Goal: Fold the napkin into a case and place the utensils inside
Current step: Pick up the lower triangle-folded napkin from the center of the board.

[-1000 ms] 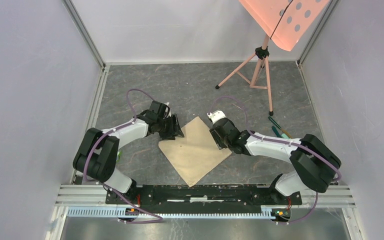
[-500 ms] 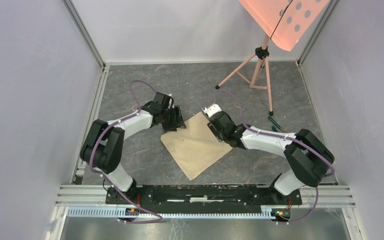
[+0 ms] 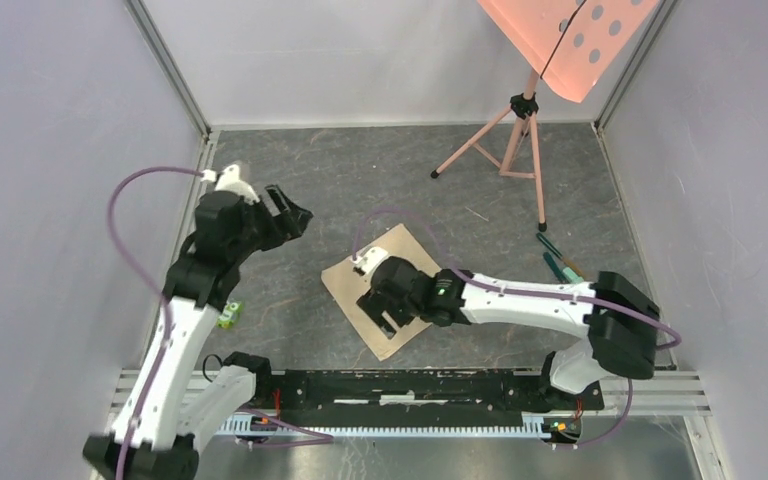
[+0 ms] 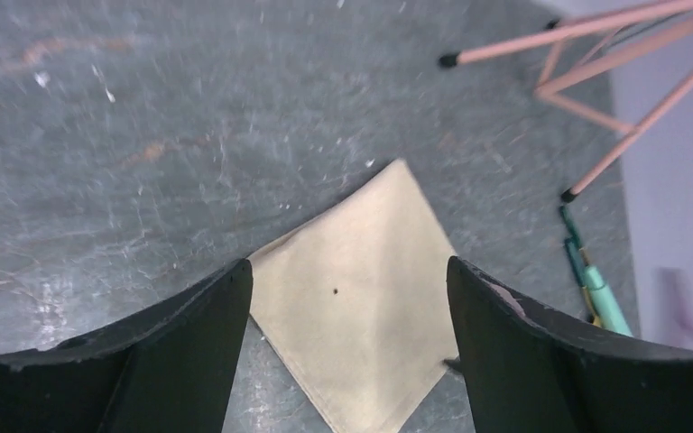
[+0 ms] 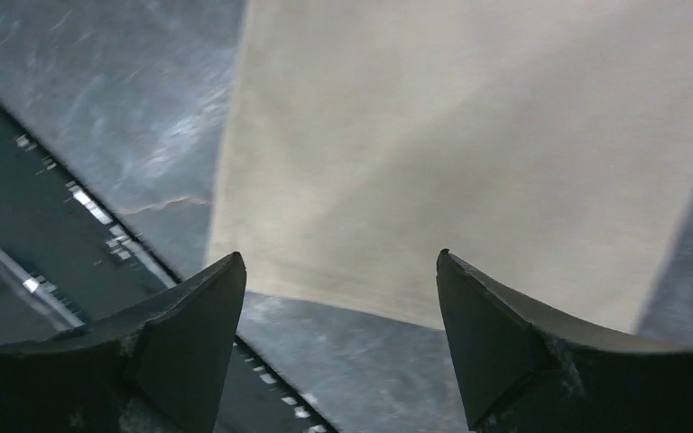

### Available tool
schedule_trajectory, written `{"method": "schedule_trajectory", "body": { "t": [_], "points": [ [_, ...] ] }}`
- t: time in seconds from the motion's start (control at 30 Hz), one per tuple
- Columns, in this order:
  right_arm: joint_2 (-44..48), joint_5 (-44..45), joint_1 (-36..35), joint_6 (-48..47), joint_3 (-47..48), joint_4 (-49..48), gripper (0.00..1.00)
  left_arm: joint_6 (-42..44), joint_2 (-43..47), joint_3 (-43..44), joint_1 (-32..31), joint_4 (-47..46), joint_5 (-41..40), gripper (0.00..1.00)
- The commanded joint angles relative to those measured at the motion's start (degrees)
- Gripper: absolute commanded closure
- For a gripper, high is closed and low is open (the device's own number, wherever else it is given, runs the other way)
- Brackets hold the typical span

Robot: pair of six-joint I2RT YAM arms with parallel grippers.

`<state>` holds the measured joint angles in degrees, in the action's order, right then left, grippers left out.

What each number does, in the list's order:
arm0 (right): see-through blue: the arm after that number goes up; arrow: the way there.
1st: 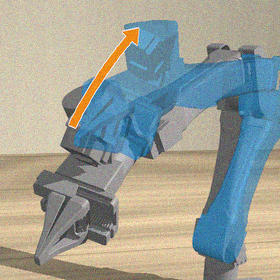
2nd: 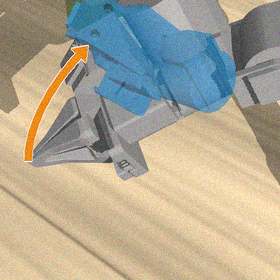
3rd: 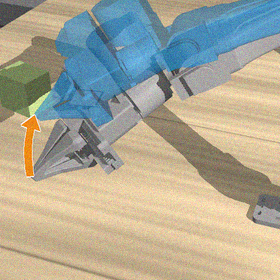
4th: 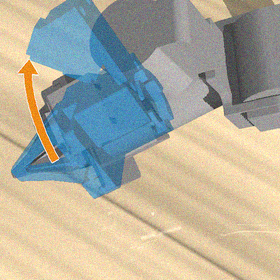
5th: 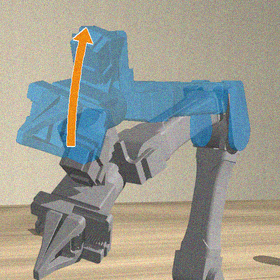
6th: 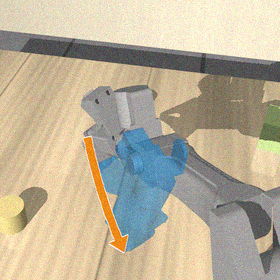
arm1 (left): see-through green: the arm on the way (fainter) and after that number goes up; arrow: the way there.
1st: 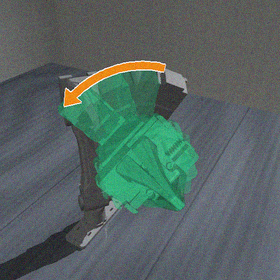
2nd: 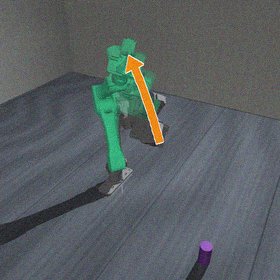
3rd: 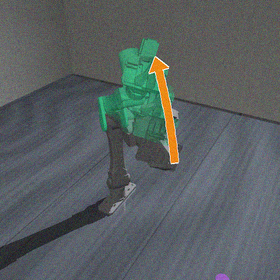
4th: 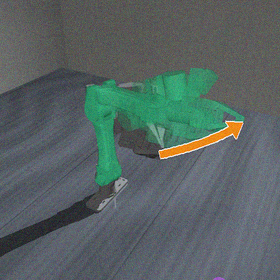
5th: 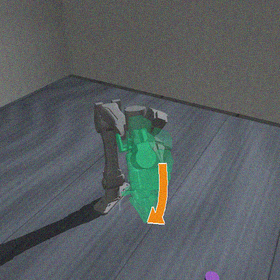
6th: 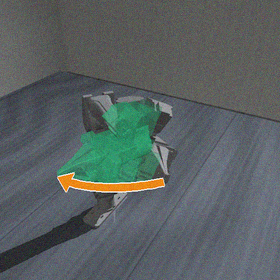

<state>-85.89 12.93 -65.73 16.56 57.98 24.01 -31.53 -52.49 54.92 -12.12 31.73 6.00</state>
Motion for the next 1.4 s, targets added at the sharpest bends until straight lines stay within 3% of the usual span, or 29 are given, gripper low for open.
{"method": "schedule_trajectory", "body": {
  "t": [0.0, 0.13, 0.37, 0.97, 1.03, 1.2, 1.37],
  "points": [
    [-6.1, -4.1, -5.1, 9.6, 5.4, 4.8, 0.17, 3.9, 12.2, 3.0, -0.2, 7.2, -7.9, 0.13],
    [-12.1, -2.6, -9.0, 11.3, 10.6, 7.2, 0.22, 4.7, 18.4, 4.1, -0.2, 8.8, -9.1, 0.12],
    [-18.7, -1.2, -11.0, 11.3, 16.1, 10.1, 0.38, 4.7, 19.8, 3.7, -0.2, 9.7, -6.3, 0.12],
    [-24.6, -0.1, -11.2, 10.8, 16.7, 11.1, 0.44, 5.2, 19.8, 2.1, -0.2, 8.5, -4.2, 0.11],
    [-25.2, -0.3, -11.2, 11.1, 16.2, 10.7, 0.50, 5.4, 19.8, 2.2, -0.2, 8.5, -4.3, 0.11],
    [-25.1, 0.3, -11.2, 11.5, 13.9, 9.2, 0.78, 5.3, 19.6, 2.0, -0.2, 8.6, -4.2, 0.11],
    [-22.1, 2.3, -11.1, 10.0, 13.4, 7.0, 0.96, 4.5, 19.2, 0.4, -0.2, 8.6, -3.1, 0.11]
  ]
}}
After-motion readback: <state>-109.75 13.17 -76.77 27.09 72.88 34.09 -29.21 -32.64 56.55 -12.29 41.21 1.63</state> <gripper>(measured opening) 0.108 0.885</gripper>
